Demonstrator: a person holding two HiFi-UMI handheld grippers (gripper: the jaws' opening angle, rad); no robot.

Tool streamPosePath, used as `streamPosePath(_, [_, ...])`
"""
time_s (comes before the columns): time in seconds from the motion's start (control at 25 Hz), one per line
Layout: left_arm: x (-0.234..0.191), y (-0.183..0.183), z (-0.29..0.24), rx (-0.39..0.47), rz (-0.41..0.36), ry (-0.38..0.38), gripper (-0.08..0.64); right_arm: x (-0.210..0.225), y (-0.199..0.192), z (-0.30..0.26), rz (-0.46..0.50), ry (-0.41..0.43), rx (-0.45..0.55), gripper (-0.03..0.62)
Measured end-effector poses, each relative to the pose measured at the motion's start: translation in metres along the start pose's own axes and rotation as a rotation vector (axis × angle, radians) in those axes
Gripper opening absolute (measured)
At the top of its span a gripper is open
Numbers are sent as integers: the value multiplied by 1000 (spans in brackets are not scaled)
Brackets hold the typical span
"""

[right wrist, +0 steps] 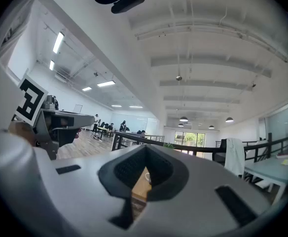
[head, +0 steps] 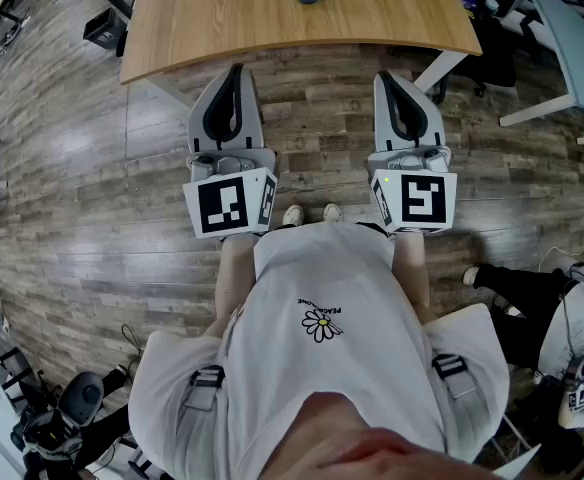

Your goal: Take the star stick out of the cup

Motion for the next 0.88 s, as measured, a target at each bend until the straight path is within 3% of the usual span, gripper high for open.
streamPosePath(0.44, [10, -11, -15, -1, 23, 53, 15, 24, -10, -3, 17, 32, 16, 8])
streamPosePath(0.68, [28, -19, -20, -1, 28, 83, 15, 47, -27, 0, -32, 49, 17, 9])
streamPosePath(0.88, [38, -22, -20, 5, 16, 93, 15, 53, -35, 0, 5, 51, 17, 9])
Point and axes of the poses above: the fingertips, and each gripper's own axes: z backward along the fingers, x to its right, y out of its top, the point moved 4 cm from there along z, backward along the fingers, and after that the axes turned 5 degrees about z, right-handed, at the moved point
